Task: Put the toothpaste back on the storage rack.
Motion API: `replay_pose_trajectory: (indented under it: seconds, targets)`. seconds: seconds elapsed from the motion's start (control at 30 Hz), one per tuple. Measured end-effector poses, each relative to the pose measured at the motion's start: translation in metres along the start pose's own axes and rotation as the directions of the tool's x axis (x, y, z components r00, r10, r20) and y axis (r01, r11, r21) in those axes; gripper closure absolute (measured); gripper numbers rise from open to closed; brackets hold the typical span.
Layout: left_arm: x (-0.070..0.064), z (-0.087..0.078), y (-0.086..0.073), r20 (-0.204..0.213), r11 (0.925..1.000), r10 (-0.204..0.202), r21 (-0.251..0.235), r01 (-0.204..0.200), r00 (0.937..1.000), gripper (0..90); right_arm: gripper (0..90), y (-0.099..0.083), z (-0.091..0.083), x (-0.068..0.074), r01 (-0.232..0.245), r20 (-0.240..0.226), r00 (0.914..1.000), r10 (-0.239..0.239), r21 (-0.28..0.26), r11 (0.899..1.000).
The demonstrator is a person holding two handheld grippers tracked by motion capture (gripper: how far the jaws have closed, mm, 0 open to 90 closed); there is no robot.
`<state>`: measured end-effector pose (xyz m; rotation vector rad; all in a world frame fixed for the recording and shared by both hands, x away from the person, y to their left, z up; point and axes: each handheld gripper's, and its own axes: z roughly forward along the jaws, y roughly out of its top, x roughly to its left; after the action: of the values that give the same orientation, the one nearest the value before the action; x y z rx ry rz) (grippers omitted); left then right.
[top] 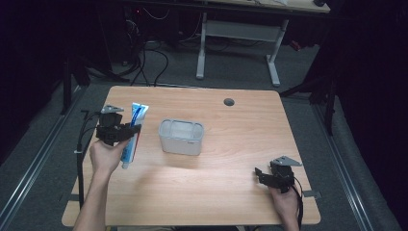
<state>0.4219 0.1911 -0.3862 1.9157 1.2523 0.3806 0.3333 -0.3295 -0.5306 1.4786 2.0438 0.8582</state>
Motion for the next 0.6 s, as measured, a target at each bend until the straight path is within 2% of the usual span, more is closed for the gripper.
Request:
replay_pose_trajectory:
  seconds: [0.17, 0.37, 0.6]
  targets:
    - [-0.01, -0.007, 0.01, 0.025, 0.999, 0.023, -0.039, -0.022, 0.9994, 72.3, 28.9, 0.0, 0.0, 0.0, 0.002, 0.0, 1.0, -0.002, -0.001, 1.0]
    - [-0.017, -0.003, 0.017, 0.062, 0.9982, 0.022, -0.057, -0.019, 0.9978, 72.3, 28.8, 0.0, 0.0, 0.0, 0.002, 0.0, 1.0, -0.002, -0.001, 1.0]
    - [-0.028, -0.001, 0.024, 0.075, 0.9958, 0.055, -0.077, -0.049, 0.9956, 72.4, 28.8, 0.0, 0.0, 0.0, 0.002, 0.0, 1.0, -0.002, -0.001, 1.0]
